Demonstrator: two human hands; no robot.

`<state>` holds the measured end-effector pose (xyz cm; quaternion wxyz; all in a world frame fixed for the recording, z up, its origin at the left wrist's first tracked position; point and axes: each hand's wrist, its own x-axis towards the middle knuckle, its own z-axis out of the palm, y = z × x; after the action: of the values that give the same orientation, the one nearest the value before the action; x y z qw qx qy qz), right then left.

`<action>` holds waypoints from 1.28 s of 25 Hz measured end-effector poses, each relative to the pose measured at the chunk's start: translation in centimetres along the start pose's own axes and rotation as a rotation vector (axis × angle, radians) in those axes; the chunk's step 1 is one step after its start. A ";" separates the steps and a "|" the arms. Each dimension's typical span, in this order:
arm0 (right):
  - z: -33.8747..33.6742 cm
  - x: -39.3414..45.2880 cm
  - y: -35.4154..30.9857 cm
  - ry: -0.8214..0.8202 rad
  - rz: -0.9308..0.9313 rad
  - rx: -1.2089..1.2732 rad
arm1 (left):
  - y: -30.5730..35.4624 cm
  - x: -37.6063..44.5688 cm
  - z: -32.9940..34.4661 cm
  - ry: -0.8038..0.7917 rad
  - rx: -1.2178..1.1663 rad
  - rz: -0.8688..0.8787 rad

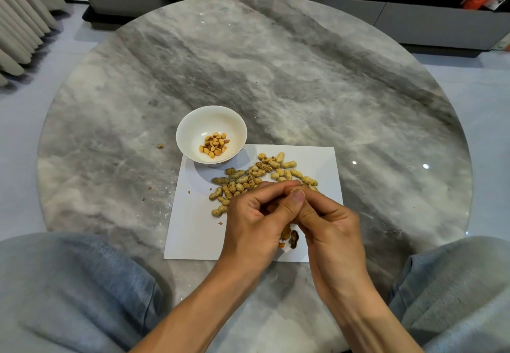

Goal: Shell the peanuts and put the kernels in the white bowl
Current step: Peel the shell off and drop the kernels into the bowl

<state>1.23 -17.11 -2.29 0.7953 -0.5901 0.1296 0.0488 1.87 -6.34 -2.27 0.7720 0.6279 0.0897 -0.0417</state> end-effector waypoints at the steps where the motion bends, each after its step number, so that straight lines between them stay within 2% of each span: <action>1: 0.1 0.1 0.0 0.003 0.002 0.002 | -0.1 0.0 0.0 0.014 0.007 0.008; 9: 0.1 0.5 -0.9 -0.004 0.097 0.104 | 1.1 0.4 -0.3 -0.058 -0.035 0.007; 13: -1.0 1.0 -2.0 -0.015 0.150 0.026 | 1.0 1.0 -1.0 -0.080 0.306 0.219; 19: -2.1 1.3 -3.6 -0.053 0.159 -0.184 | 1.6 1.4 -1.7 -0.166 0.449 0.320; 28: -1.7 1.0 -3.9 -0.063 0.153 -0.150 | 2.2 1.8 -2.4 -0.219 0.295 0.193; 32: -1.4 0.8 -4.2 -0.066 0.133 -0.123 | 2.2 1.8 -2.5 -0.209 0.250 0.195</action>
<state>2.77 -19.76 0.99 0.7564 -0.6261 0.1388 0.1289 3.80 -3.36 -1.03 0.6934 0.7170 -0.0581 -0.0424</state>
